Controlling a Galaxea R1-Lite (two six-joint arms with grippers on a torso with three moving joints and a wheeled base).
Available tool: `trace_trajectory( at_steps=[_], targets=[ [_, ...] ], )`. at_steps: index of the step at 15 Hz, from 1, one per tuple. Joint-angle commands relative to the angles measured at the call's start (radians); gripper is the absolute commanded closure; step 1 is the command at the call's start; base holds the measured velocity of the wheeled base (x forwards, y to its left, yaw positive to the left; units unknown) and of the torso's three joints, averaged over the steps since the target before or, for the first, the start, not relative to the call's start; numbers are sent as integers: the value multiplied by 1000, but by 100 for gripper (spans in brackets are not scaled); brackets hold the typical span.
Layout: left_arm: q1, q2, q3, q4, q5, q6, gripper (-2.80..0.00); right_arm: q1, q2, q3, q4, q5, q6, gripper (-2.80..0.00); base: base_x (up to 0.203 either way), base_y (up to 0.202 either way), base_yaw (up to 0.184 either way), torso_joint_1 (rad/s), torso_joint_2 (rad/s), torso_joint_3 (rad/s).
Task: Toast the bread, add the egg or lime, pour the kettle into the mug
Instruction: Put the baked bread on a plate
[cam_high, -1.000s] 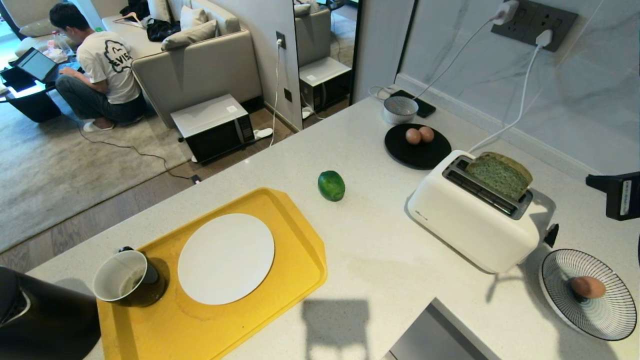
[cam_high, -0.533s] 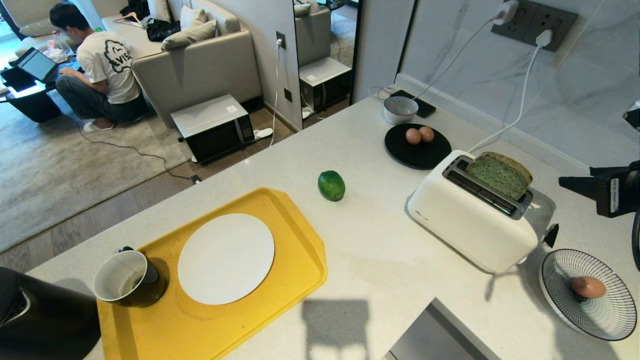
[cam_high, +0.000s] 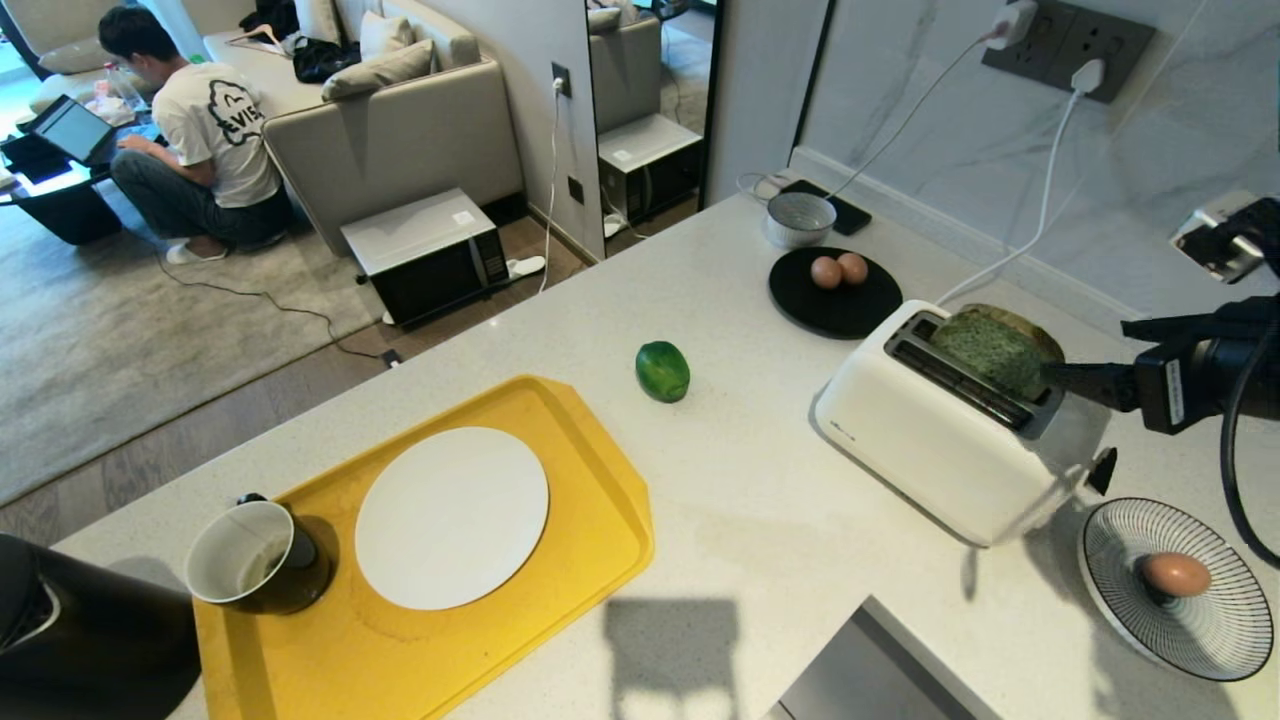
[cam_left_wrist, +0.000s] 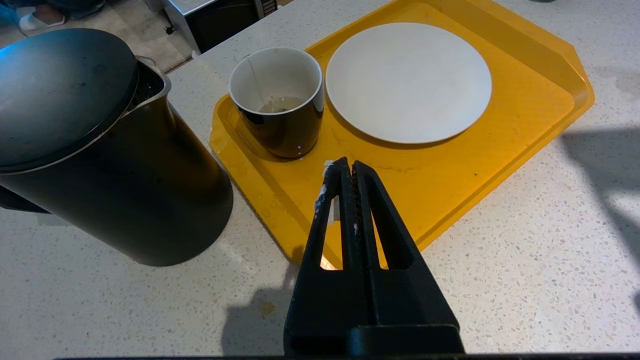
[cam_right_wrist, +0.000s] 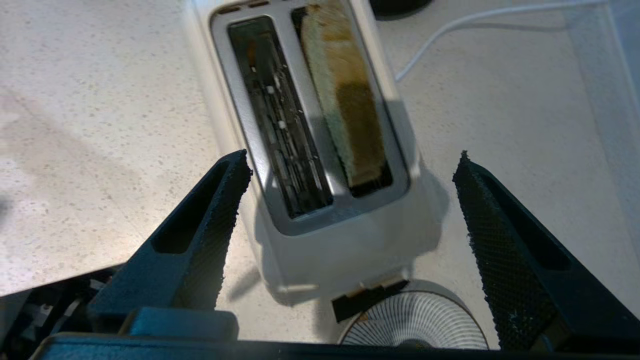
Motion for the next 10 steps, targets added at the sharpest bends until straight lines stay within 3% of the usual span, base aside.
trace_trajectory(
  at_steps=[1,10],
  targets=[
    [0,-1,0,0,0,1,0,38,46,-22,1,-5,-3,-280,0,0,0,0,0,0],
    [0,-1,0,0,0,1,0,43,169,-111,4,-38,-2,-280,0,0,0,0,0,0]
  ],
)
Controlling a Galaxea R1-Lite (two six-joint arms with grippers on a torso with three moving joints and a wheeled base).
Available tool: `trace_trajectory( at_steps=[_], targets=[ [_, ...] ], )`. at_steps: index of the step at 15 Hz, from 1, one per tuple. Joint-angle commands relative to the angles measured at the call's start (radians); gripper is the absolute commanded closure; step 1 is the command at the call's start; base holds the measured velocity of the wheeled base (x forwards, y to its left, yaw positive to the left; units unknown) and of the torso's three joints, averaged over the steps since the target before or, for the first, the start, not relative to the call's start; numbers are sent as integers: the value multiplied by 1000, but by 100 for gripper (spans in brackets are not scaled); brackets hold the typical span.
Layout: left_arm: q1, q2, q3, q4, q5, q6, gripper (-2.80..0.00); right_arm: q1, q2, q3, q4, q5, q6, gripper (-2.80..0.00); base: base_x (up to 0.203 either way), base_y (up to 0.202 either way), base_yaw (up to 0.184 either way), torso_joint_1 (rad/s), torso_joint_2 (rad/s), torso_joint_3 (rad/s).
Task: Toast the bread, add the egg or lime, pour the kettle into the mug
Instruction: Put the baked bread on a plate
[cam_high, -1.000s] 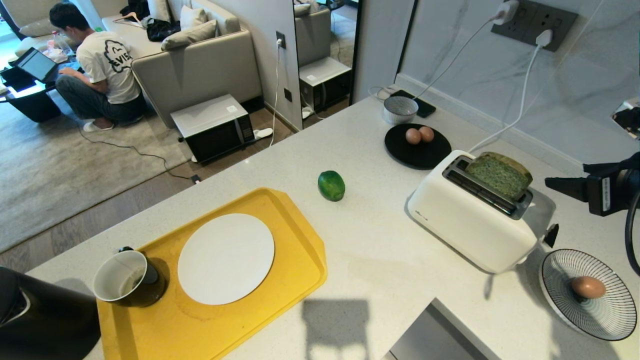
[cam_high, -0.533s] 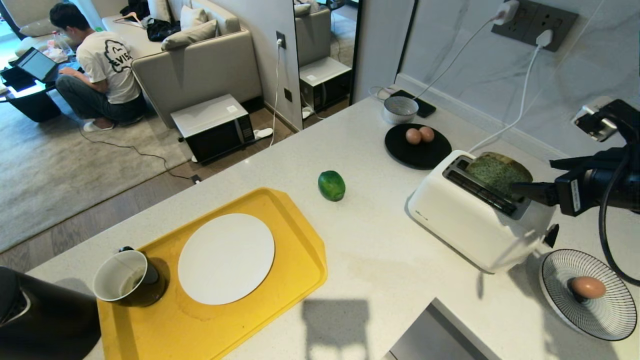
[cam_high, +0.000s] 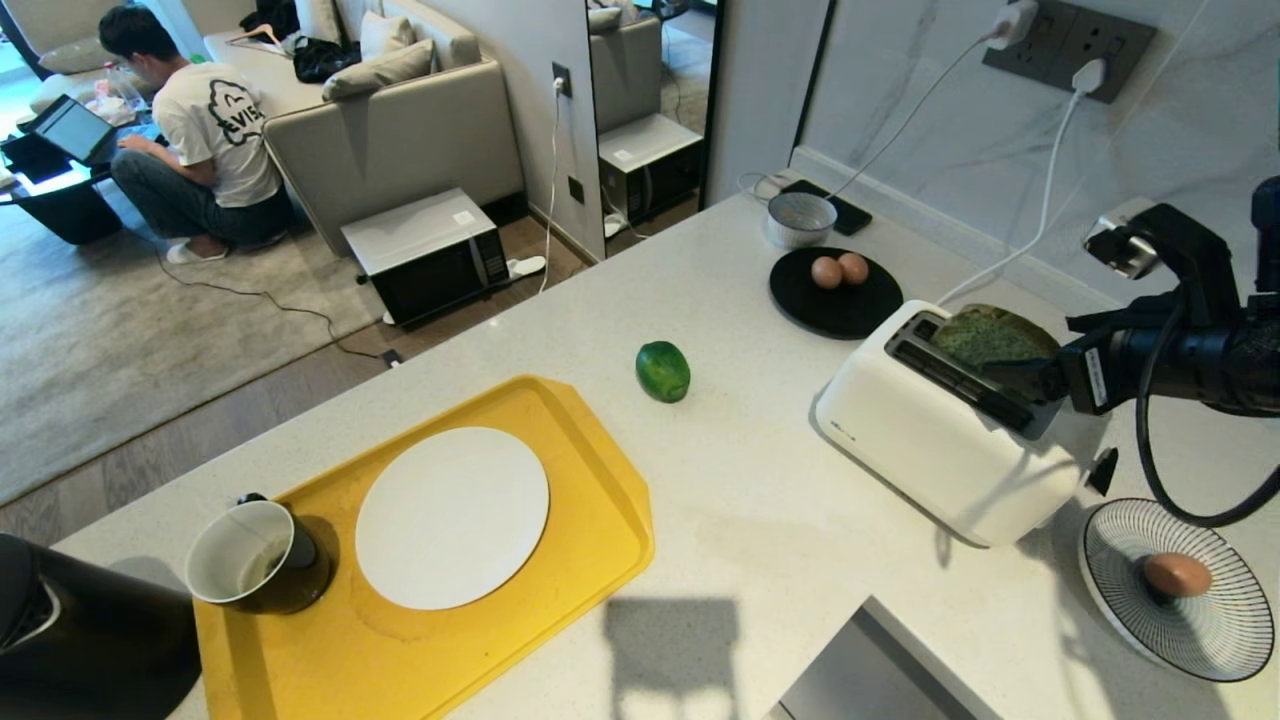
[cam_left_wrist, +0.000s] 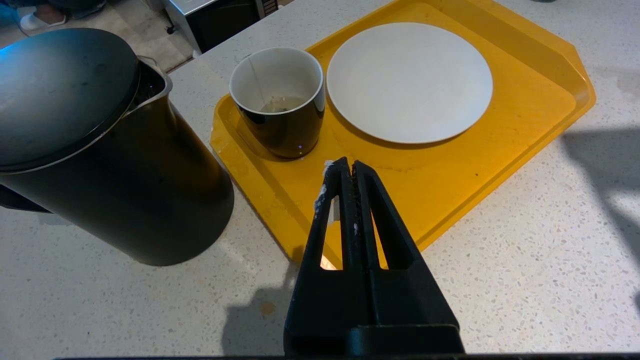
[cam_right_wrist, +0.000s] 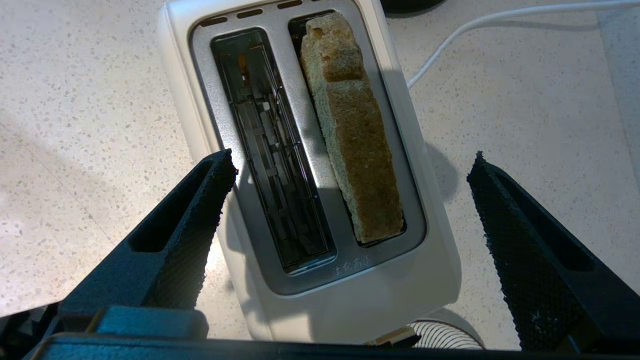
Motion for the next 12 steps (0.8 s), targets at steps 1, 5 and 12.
trace_trajectory(
  at_steps=[1,5,12],
  targets=[
    [0,-1,0,0,0,0,0,0,29,-12,0,1,-2,-280,0,0,0,0,0,0],
    [0,-1,0,0,0,0,0,0,46,-23,0,-3,-2,0,0,0,0,0,0,0],
    [0,-1,0,0,0,0,0,0,18,-14,-1,-10,3,0,0,0,0,0,0,0]
  ],
)
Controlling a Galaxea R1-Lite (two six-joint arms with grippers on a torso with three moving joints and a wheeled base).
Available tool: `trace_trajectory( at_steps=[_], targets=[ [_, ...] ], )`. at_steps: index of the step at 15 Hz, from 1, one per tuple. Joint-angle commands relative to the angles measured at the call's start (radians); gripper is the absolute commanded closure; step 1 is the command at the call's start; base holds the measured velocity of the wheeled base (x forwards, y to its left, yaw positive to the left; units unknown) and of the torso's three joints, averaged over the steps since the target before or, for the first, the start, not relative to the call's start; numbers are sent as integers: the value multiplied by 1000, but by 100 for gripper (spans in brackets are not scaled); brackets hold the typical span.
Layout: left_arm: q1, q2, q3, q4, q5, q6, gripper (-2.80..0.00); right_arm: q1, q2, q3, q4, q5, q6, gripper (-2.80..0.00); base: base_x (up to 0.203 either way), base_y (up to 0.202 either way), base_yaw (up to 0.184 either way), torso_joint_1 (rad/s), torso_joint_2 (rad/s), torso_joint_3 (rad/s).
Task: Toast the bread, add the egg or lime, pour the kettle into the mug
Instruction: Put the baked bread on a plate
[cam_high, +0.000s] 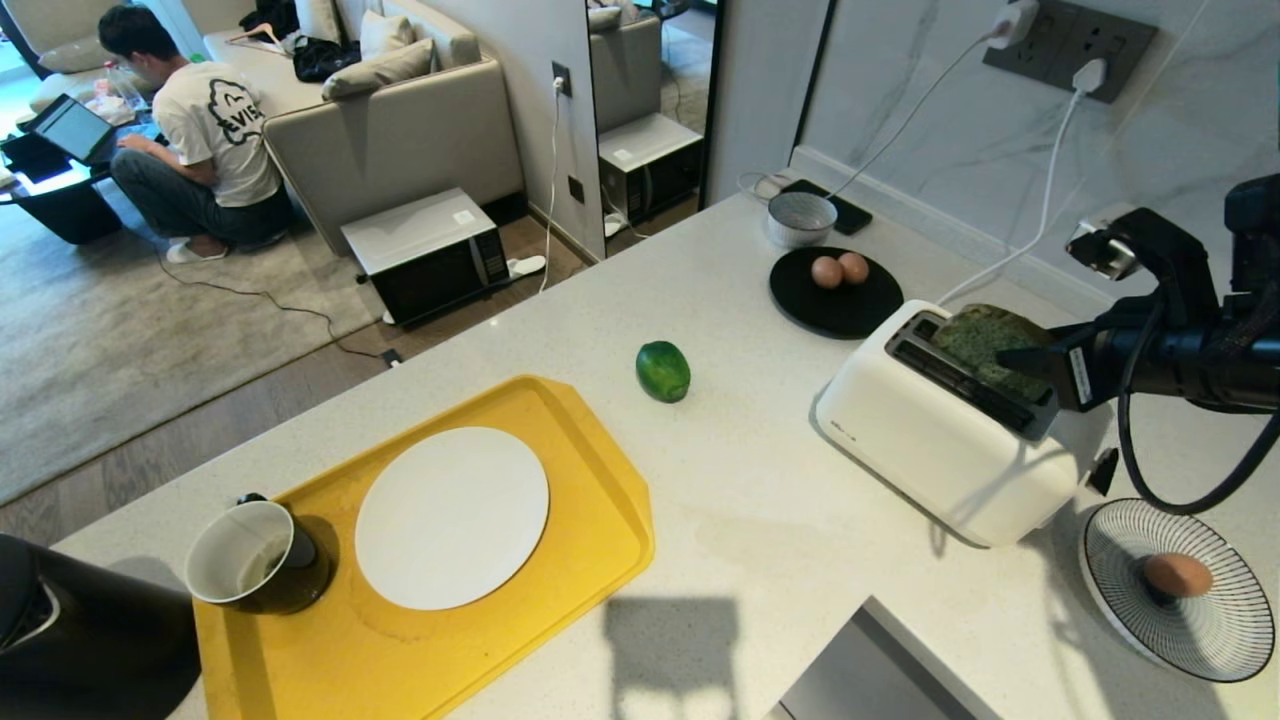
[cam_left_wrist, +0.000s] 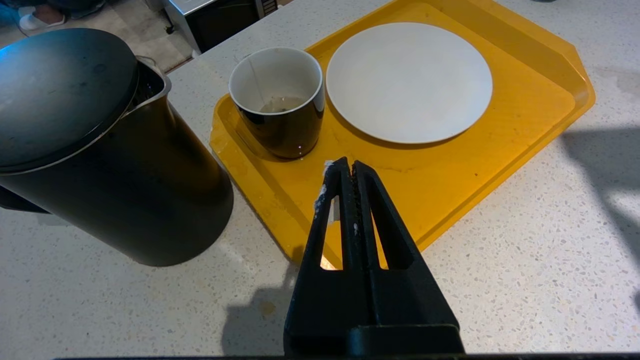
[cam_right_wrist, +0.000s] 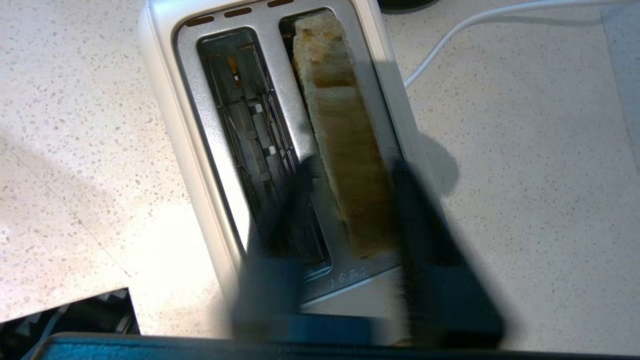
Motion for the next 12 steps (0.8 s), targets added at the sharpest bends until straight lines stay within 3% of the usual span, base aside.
trace_trajectory(
  at_steps=[1,8,12],
  targets=[
    [0,-1,0,0,0,0,0,0,-42,19,-3,2,0,0,0,0,0,0,0,0],
    [0,-1,0,0,0,0,0,-2,-309,143,-5,-4,5,0,0,0,0,0,0,0],
    [0,-1,0,0,0,0,0,-3,-483,172,0,-60,5,0,0,0,0,0,0,0]
  ],
)
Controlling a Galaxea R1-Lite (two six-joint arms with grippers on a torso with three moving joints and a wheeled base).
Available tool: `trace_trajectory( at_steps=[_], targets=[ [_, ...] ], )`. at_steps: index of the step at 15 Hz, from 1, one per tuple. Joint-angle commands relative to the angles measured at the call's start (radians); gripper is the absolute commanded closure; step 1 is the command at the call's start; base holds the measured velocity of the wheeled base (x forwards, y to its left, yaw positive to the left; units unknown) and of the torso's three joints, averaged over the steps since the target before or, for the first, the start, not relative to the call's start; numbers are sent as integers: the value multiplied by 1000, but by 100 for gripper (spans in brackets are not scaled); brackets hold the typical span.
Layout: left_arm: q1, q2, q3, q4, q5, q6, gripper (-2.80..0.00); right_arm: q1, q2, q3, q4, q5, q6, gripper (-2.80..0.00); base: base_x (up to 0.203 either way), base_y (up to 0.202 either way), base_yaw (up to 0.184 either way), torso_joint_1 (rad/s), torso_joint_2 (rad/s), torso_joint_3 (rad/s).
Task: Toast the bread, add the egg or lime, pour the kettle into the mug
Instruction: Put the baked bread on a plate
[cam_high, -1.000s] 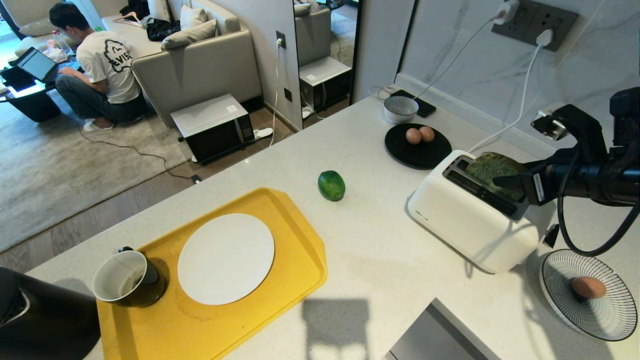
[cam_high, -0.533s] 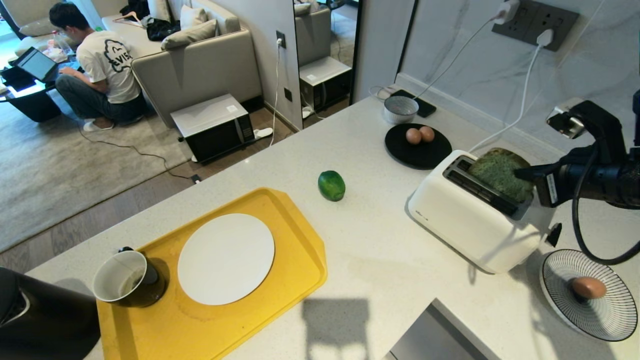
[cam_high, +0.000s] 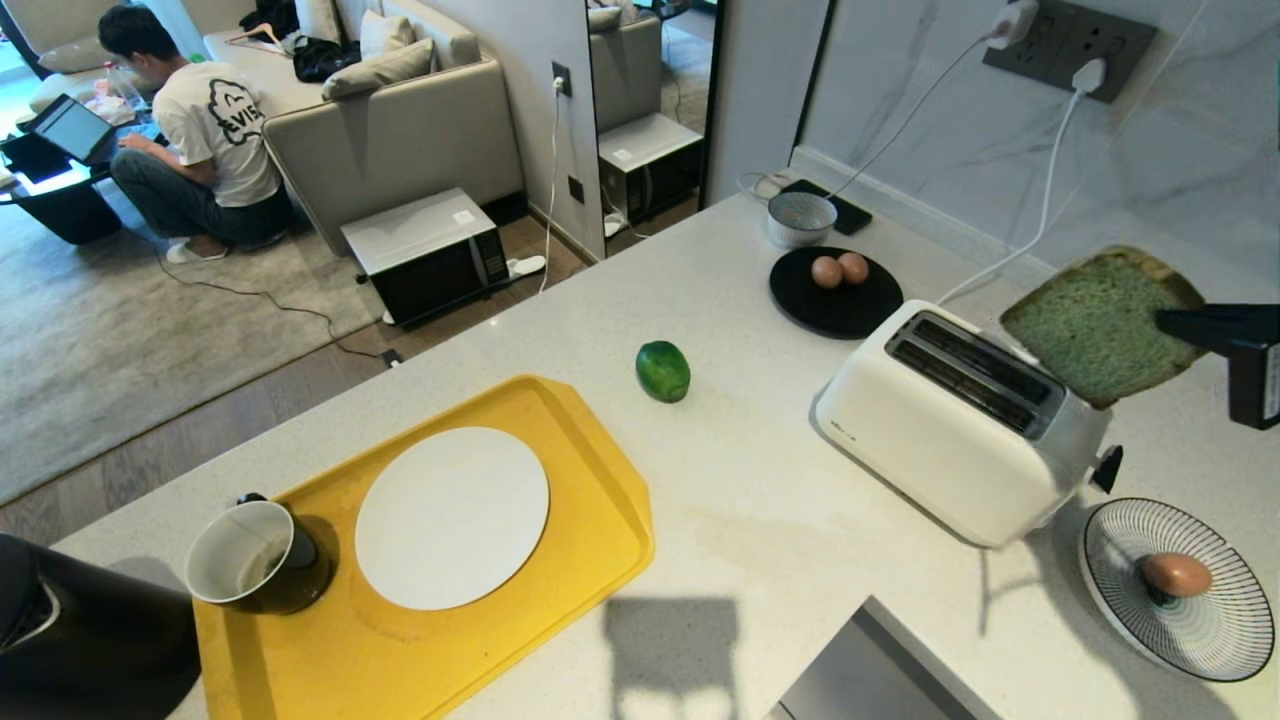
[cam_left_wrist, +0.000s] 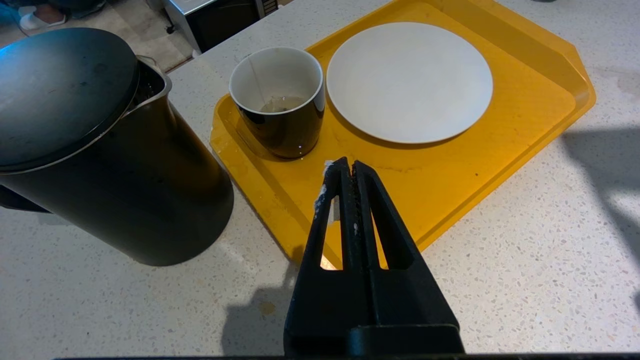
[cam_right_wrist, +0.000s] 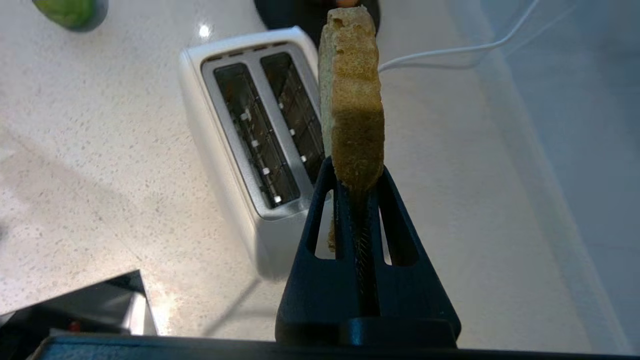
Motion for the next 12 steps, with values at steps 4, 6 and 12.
trace_trajectory(
  at_steps=[4,6,12],
  targets=[
    [0,-1,0,-1,0,1,0,1,-225,30,0,-88,-3,0,0,0,0,0,0,0],
    [0,-1,0,-1,0,1,0,1,-240,43,-2,-100,-1,0,0,0,0,0,0,0],
    [0,-1,0,-1,0,1,0,1,-247,39,-7,-100,0,0,0,0,0,58,-104,-46]
  ],
)
